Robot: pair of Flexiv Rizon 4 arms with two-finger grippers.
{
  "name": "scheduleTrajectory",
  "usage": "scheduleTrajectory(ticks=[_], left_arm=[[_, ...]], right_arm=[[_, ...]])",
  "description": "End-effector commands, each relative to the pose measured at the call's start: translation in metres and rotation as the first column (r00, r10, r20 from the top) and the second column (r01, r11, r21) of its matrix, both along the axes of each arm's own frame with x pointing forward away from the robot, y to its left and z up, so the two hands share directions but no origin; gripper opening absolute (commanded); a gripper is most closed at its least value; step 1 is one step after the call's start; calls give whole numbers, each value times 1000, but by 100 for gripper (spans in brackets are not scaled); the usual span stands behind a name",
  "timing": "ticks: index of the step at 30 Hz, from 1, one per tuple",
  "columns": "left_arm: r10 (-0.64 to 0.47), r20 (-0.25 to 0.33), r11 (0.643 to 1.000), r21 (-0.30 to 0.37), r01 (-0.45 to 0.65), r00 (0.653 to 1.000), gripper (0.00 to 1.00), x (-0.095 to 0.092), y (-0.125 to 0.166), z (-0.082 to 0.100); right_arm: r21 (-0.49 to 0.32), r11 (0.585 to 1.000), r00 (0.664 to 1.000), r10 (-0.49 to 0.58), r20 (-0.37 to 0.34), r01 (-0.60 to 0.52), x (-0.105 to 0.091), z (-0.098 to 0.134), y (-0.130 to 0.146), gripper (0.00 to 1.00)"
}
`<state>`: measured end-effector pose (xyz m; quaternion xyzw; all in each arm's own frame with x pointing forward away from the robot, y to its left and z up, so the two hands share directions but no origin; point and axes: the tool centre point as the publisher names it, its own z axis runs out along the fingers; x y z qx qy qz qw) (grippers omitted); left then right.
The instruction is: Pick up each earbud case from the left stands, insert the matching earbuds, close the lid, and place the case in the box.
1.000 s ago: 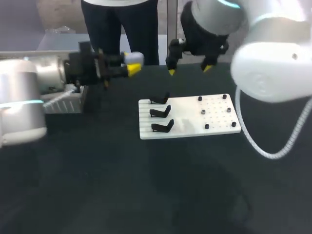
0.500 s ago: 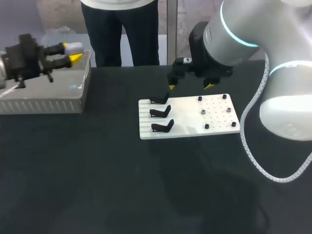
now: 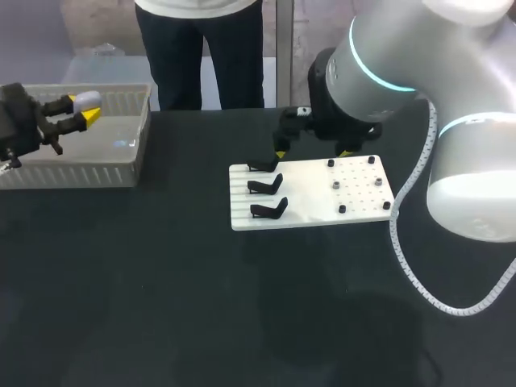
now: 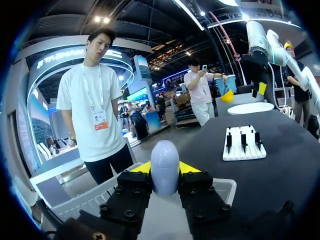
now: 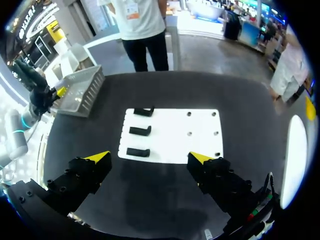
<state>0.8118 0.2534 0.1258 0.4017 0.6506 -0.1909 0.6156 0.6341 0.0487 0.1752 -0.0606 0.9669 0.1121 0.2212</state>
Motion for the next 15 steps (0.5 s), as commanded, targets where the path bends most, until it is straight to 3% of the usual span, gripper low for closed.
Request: scheduleTrajectory(ticks=[1,4,6,7,15], left_arm=[[25,-15,1000,-11,-26,1000,0,21,-2,-18],[39,-33,999,-36,-40,999,0,24,0,-26],[42,-49,998,-34,-44,998,44,23,1,-28],[37,-49,999,-32,-38,998,99,23,0,-29],[34,-53,998,-49,-37,998,100,6,-4,-20]], right_arm=[[-9,1000,1000,-6,-13,6,-2,1,1,100],[-5,1000,1000,-9,-20,9,-2,-1,2,100],[-1,1000,1000,-10,-18,10,-1,-1,3,100],[1,1000,1000,-10,-17,10,-1,0,3,100],[18,1000,999,23,47,-24,3,10,3,100]])
